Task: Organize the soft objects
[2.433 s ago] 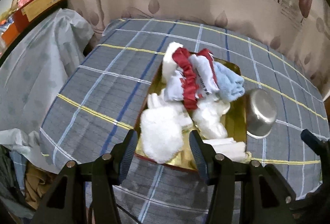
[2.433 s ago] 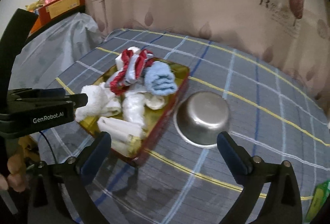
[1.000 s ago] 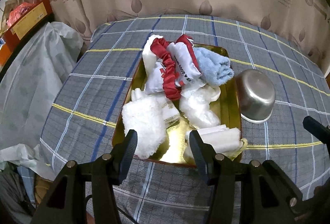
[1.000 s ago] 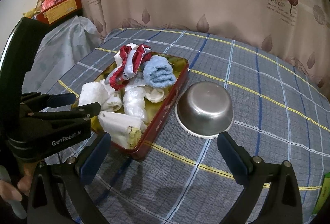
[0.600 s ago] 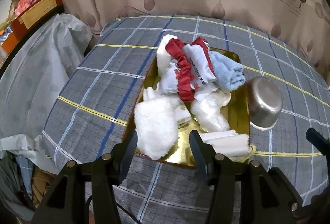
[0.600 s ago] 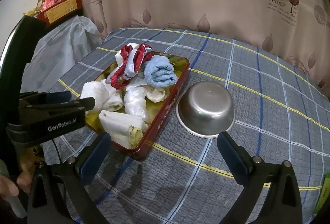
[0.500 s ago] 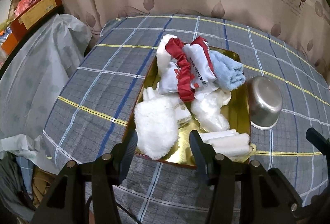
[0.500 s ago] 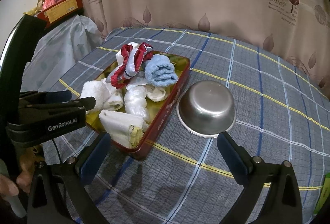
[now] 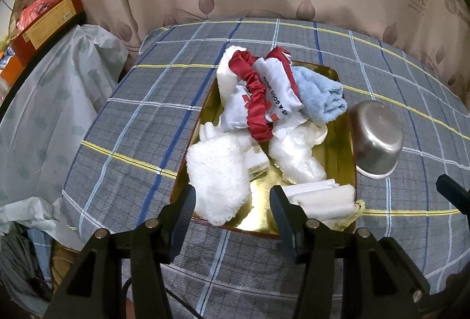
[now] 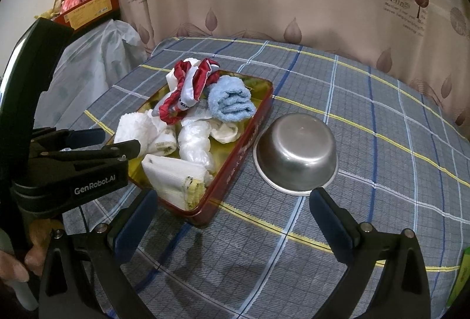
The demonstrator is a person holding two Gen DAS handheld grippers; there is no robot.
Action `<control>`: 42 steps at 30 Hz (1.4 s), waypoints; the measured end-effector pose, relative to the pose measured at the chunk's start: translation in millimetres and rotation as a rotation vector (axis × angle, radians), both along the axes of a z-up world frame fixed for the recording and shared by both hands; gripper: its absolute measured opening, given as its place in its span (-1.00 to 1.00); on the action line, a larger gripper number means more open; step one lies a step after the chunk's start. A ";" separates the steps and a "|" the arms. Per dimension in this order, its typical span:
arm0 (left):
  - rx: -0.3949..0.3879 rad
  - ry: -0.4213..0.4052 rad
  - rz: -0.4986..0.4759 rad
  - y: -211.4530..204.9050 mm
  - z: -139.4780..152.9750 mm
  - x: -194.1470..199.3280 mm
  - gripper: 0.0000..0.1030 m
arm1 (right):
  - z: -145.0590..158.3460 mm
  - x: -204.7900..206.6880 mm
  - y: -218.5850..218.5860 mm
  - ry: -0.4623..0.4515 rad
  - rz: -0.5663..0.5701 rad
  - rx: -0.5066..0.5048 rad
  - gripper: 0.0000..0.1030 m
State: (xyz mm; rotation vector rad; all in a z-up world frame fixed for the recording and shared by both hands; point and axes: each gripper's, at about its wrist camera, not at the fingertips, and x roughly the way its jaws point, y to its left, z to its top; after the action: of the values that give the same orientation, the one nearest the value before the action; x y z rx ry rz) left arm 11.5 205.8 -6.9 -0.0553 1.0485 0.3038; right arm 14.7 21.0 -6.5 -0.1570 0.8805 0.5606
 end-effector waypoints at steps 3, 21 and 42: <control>0.002 0.000 0.001 -0.1 -0.5 0.0 0.04 | -0.5 -0.3 1.7 0.002 0.000 -0.001 0.97; -0.006 0.015 0.004 1.4 -2.4 1.7 0.04 | -3.8 0.3 3.3 0.006 0.014 -0.003 0.97; -0.008 0.019 -0.002 0.3 -4.2 2.5 0.04 | -5.5 -0.1 3.2 0.024 0.017 0.001 0.97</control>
State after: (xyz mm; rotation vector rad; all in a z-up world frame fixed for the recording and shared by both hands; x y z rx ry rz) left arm 14.0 206.2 -11.1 -0.0585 1.0685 0.2986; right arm 14.6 24.2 -12.0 -0.1571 0.9024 0.5797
